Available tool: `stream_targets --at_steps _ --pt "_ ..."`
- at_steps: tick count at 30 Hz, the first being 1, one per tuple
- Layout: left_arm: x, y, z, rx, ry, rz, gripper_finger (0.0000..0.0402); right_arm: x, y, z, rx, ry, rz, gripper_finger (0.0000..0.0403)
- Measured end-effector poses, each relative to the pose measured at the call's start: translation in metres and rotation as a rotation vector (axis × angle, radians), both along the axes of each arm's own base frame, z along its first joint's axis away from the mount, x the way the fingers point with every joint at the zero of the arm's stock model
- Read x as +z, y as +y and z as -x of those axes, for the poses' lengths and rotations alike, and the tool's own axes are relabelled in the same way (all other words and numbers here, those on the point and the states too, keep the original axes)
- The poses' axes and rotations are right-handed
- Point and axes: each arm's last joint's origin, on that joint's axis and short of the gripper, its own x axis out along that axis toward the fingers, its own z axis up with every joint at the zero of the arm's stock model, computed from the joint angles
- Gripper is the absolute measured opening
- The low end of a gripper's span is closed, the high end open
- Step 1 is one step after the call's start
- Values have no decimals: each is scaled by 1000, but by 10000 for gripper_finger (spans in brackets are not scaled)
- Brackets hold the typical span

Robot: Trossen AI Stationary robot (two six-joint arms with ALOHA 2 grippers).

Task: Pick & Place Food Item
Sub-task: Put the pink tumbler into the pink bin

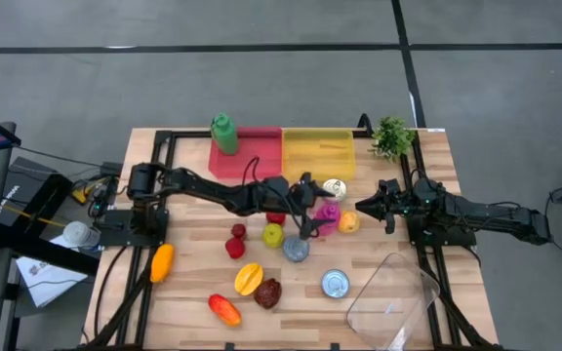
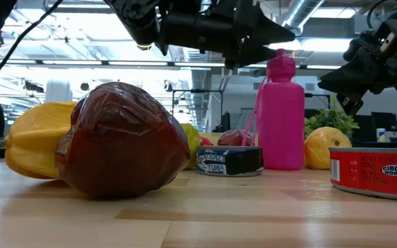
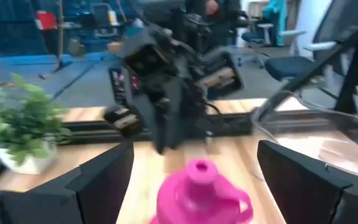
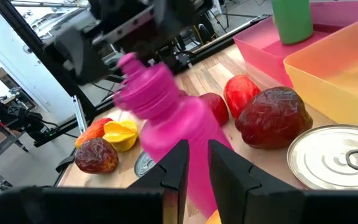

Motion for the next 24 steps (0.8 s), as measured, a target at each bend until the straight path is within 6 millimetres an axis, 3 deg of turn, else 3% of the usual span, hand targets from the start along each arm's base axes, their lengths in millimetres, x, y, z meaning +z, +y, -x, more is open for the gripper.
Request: stream_targets --at_steps 24 --pt "-13 8 -1 6 71 48 332 0 0 0 0 0 1 58"
